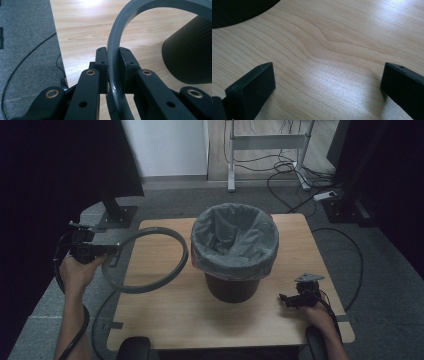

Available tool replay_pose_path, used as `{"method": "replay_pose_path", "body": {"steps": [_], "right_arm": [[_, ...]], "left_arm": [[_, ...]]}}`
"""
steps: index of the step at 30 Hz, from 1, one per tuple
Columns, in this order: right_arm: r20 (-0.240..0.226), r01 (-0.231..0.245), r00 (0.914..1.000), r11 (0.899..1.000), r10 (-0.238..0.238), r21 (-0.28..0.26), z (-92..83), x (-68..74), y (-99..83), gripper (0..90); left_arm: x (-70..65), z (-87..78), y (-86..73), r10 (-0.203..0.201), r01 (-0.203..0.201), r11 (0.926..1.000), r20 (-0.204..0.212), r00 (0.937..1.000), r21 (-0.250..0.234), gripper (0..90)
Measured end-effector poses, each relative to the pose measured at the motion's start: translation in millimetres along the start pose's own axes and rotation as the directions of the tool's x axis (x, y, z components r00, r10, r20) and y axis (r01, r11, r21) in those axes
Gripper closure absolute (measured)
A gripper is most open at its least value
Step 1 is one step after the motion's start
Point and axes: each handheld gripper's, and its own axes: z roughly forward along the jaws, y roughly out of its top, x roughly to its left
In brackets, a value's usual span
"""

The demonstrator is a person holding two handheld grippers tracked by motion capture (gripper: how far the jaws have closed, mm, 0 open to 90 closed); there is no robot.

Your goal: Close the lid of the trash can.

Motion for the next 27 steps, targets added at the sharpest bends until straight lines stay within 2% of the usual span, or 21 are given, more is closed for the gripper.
{"method": "replay_pose_path", "body": {"steps": [6, 13, 21, 27], "right_arm": [[0.000, 0.000, 1.0000, 1.000, 0.000, 0.000, 0.0, 0.0, 0.0, 0.0], [-0.001, 0.000, 1.0000, 1.000, 0.000, 0.000, 0.0, 0.0, 0.0, 0.0], [-0.001, 0.000, 1.0000, 1.000, 0.000, 0.000, 0.0, 0.0, 0.0, 0.0], [-0.001, -0.001, 1.0000, 1.000, 0.001, -0.001, 0.1, 0.1, 0.0, 0.0]], "left_arm": [[-2.6, -11.3, 7.6, -0.008, 0.008, 0.9998, 0.019, 0.9998, -0.016, 78.6], [-8.2, -22.3, 19.8, -0.004, 0.005, 0.9997, 0.024, 0.9997, -0.023, 78.5], [-24.2, -31.2, 38.6, 0.019, -0.017, 0.9990, 0.035, 0.9992, -0.041, 78.5], [-38.5, -27.5, 50.9, 0.044, -0.041, 0.9981, 0.057, 0.9974, -0.045, 78.5]]}}
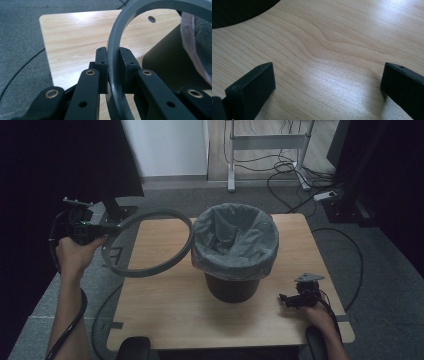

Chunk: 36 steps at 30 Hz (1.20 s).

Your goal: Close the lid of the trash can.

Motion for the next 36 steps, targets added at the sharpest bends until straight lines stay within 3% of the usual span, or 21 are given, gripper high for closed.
{"method": "replay_pose_path", "body": {"steps": [17, 36], "right_arm": [[0.000, 0.000, 1.0000, 1.000, 0.000, 0.000, 0.0, 0.0, 0.0, 0.0], [0.000, 0.000, 1.0000, 1.000, 0.000, 0.000, 0.0, 0.0, 0.0, 0.0]], "left_arm": [[-39.4, 29.6, 31.7, 0.063, -0.063, 0.9980, 0.034, 0.9974, -0.002, 78.6], [-90.7, 73.2, 59.9, 0.147, -0.149, 0.9888, 0.106, 0.9834, 0.007, 78.6]]}}
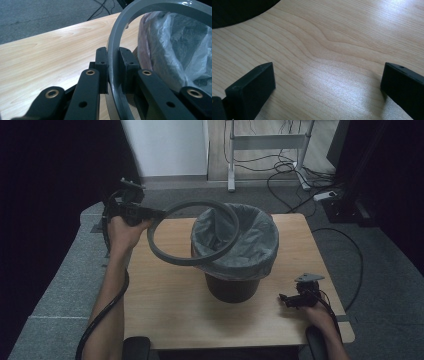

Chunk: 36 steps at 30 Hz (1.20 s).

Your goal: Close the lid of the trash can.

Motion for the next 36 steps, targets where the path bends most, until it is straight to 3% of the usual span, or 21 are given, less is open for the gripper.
{"method": "replay_pose_path", "body": {"steps": [10, 20, 28, 36], "right_arm": [[0.000, 0.000, 1.0000, 1.000, 0.000, 0.000, 0.0, 0.0, 0.0, 0.0], [0.000, 0.000, 1.0000, 1.000, 0.000, 0.000, 0.0, 0.0, 0.0, 0.0], [0.000, -0.001, 1.0000, 1.000, 0.001, 0.000, 0.0, 0.0, 0.0, 0.0], [-0.001, 0.000, 1.0000, 1.000, 0.000, 0.000, 0.0, 0.0, 0.0, 0.0]], "left_arm": [[-21.7, 25.3, 14.9, 0.038, -0.037, 0.9993, 0.032, 0.9988, -0.004, 78.6], [-51.3, 55.0, 30.0, 0.093, -0.093, 0.9956, 0.065, 0.9936, 0.003, 78.6], [-70.2, 79.7, 36.5, 0.144, -0.145, 0.9892, 0.033, 0.9890, 0.024, 78.5], [-78.3, 86.8, 37.1, 0.193, -0.192, 0.9803, -0.002, 0.9813, 0.045, 78.3]]}}
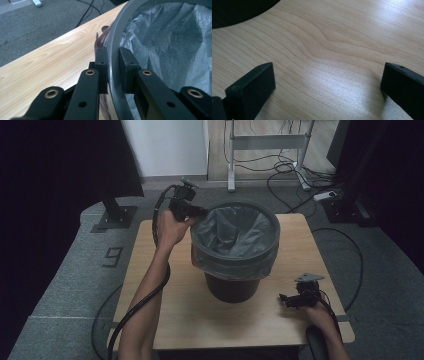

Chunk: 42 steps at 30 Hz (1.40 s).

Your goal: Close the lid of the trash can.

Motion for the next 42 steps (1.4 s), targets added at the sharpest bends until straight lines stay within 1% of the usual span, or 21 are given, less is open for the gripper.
{"method": "replay_pose_path", "body": {"steps": [4, 8, 12, 16, 19, 24, 26, 28, 30, 31, 32, 33, 34, 35, 36, 38, 40, 41, 42], "right_arm": [[0.000, 0.000, 1.0000, 1.000, 0.000, 0.000, 0.0, 0.0, 0.0, 0.0], [0.000, -0.001, 1.0000, 1.000, 0.001, 0.000, 0.0, 0.1, 0.0, 0.0], [0.000, -0.001, 1.0000, 1.000, 0.001, 0.000, 0.0, 0.1, 0.0, 0.0], [0.000, -0.001, 1.0000, 1.000, 0.001, 0.000, 0.0, 0.1, 0.0, 0.0], [0.000, -0.001, 1.0000, 1.000, 0.001, 0.000, 0.0, 0.0, 0.0, 0.0], [-0.002, 0.001, 1.0000, 1.000, -0.001, 0.000, -0.1, -0.3, 0.0, 0.0], [-0.011, 0.000, 0.9999, 1.000, 0.000, 0.008, -0.8, -0.8, 0.7, 0.0], [-0.036, -0.009, 0.9993, 1.000, 0.010, 0.015, -3.9, -1.1, 3.7, 0.0], [-0.055, -0.015, 0.9984, 1.000, 0.015, -0.014, -10.2, -0.4, 8.6, 0.0], [-0.072, -0.020, 0.9972, 0.999, 0.018, -0.034, -16.6, 0.0, 14.2, 0.0], [-0.088, -0.025, 0.9959, 0.998, 0.020, -0.054, -22.7, 0.2, 19.5, 0.0], [-0.102, -0.028, 0.9946, 0.997, 0.021, -0.067, -27.9, 0.3, 23.8, 0.0], [-0.121, -0.028, 0.9925, 0.996, 0.018, -0.083, -35.6, 0.4, 30.0, 0.0], [-0.142, -0.021, 0.9898, 0.994, 0.006, -0.103, -46.0, 0.4, 38.5, 0.0], [-0.155, -0.014, 0.9879, 0.994, -0.003, -0.111, -52.7, 0.5, 44.1, 0.0], [-0.203, -0.001, 0.9788, 0.990, -0.028, -0.139, -73.6, 0.9, 63.1, 0.0], [-0.229, 0.013, 0.9721, 0.986, -0.052, -0.169, -91.2, 2.0, 80.1, 0.0], [-0.246, 0.026, 0.9663, 0.979, -0.076, -0.203, -103.5, 2.8, 92.8, 0.0], [-0.263, 0.026, 0.9608, 0.974, -0.087, -0.226, -113.3, 3.8, 103.2, 0.0]], "left_arm": [[-2.2, 1.7, 0.7, 0.016, -0.016, 0.9998, -0.017, 0.9997, 0.015, 78.1], [-5.7, 5.7, 1.0, 0.035, -0.033, 0.9988, -0.044, 0.9984, 0.035, 77.7], [-7.2, 7.3, 0.5, 0.046, -0.043, 0.9982, -0.056, 0.9974, 0.043, 77.4], [-11.5, 9.3, 0.9, 0.075, -0.070, 0.9957, -0.091, 0.9930, 0.062, 76.7], [-14.5, 10.2, 0.4, 0.093, -0.086, 0.9943, -0.113, 0.9893, 0.063, 76.3], [-16.7, 10.9, -0.7, 0.111, -0.103, 0.9927, -0.130, 0.9853, 0.063, 76.1], [-15.6, 10.7, -1.3, 0.104, -0.098, 0.9936, -0.122, 0.9870, 0.057, 76.1], [-14.5, 10.7, -1.7, 0.105, -0.099, 0.9938, -0.114, 0.9879, 0.050, 76.0], [-15.3, 10.9, -1.1, 0.123, -0.117, 0.9915, -0.117, 0.9855, 0.058, 74.5], [-15.3, 11.9, -0.6, 0.121, -0.115, 0.9914, -0.111, 0.9864, 0.063, 73.3], [-15.0, 12.9, -0.5, 0.118, -0.112, 0.9918, -0.105, 0.9874, 0.062, 63.4], [-14.1, 13.5, -0.7, 0.114, -0.110, 0.9924, -0.090, 0.9893, 0.057, 55.0], [-12.7, 13.6, -1.3, 0.103, -0.100, 0.9939, -0.063, 0.9927, 0.047, 54.8], [-11.9, 13.5, -1.6, 0.098, -0.096, 0.9945, -0.053, 0.9938, 0.044, 54.2], [-11.1, 13.3, -1.9, 0.091, -0.090, 0.9954, -0.043, 0.9949, 0.035, 52.8], [-8.8, 10.2, -2.8, 0.085, -0.085, 0.9962, -0.024, 0.9961, 0.018, 51.6], [-6.2, 5.6, -3.7, 0.071, -0.071, 0.9975, -0.004, 0.9975, 0.001, 51.4], [-4.9, 2.9, -4.2, 0.066, -0.066, 0.9978, 0.002, 0.9978, -0.007, 51.6], [-4.1, 1.0, -4.6, 0.062, -0.062, 0.9980, 0.004, 0.9980, -0.012, 51.9]]}}
